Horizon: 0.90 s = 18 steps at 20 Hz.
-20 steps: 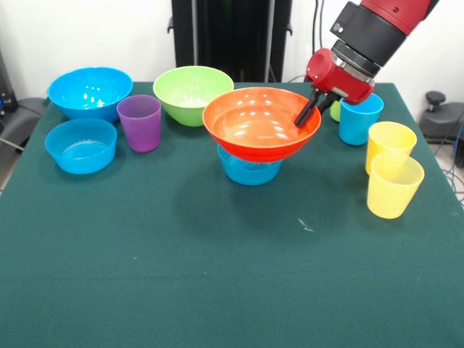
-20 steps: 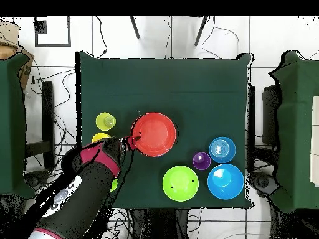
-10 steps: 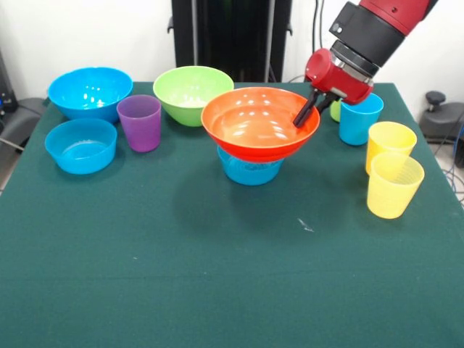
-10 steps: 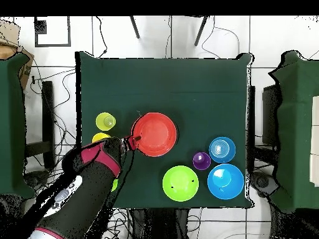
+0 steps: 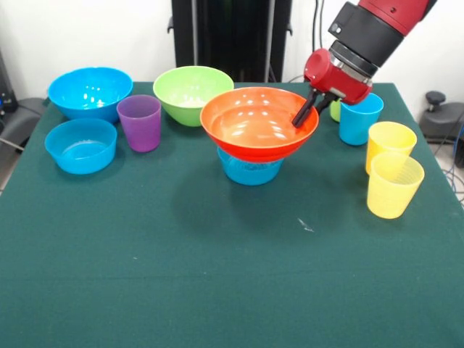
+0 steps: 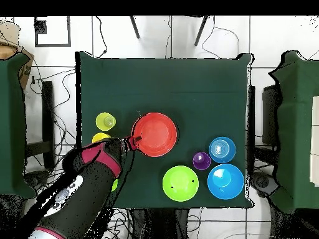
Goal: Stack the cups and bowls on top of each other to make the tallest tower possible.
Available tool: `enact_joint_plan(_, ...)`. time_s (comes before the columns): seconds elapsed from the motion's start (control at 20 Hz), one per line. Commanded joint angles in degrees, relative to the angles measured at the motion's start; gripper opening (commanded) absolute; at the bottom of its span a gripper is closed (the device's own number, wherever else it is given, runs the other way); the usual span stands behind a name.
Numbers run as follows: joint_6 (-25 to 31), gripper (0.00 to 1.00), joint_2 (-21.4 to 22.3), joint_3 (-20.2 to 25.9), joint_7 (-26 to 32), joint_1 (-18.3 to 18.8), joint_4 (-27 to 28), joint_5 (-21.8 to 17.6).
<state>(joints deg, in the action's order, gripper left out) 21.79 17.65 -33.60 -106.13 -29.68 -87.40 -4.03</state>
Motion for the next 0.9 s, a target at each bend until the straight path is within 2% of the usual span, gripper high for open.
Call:
enact_joint_plan(0.05, 2.8, 0.0, -3.4, 5.5, -9.5, 1.0, -2.4, 1.0)
enact_joint_plan(0.9, 0.1, 0.0, -3.4, 5.5, -10.8, 0.5, -5.5, 1.0)
